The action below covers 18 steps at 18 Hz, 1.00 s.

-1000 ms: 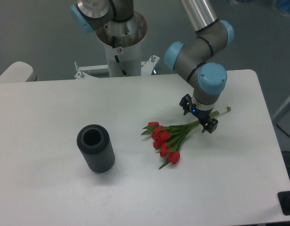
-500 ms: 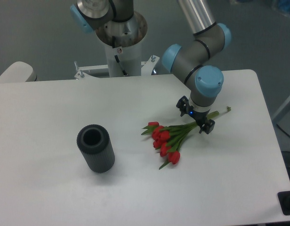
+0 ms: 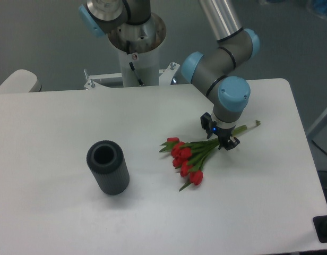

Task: Pick up the flowers from the table
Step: 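Lower the gripper onto the tulip stems and close it around them, then lift the gripped tulip bunch up off the table, blooms hanging below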

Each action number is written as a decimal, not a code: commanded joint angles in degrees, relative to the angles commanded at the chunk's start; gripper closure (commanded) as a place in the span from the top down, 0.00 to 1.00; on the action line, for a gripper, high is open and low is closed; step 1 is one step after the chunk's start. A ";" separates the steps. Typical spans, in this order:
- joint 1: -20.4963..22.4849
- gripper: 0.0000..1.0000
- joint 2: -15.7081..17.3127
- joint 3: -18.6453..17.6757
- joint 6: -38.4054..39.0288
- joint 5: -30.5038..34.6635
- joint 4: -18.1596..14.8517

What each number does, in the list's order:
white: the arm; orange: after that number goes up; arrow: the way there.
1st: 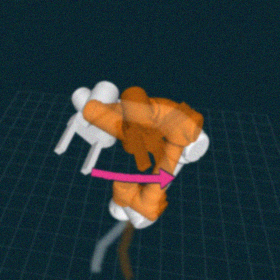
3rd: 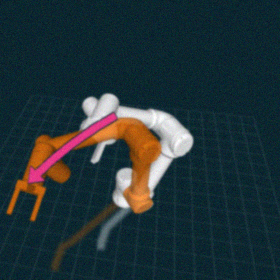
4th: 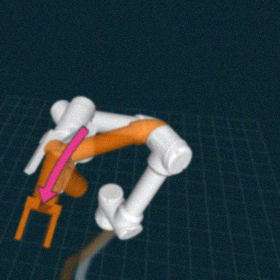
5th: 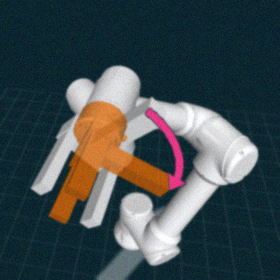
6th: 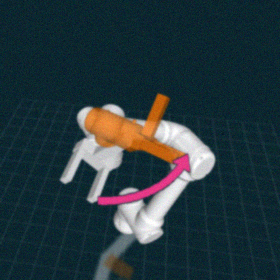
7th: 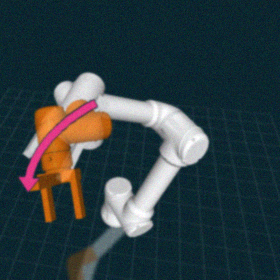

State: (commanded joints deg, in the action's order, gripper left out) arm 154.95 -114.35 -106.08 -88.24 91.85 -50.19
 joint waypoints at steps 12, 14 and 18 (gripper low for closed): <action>-0.70 0.22 2.19 3.68 -0.09 -0.78 -0.26; -2.72 0.22 2.37 6.75 0.44 -3.76 -0.79; -2.99 0.22 3.07 10.98 0.61 -8.51 -1.32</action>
State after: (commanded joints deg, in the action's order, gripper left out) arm 151.96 -111.27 -95.11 -87.63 83.34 -51.50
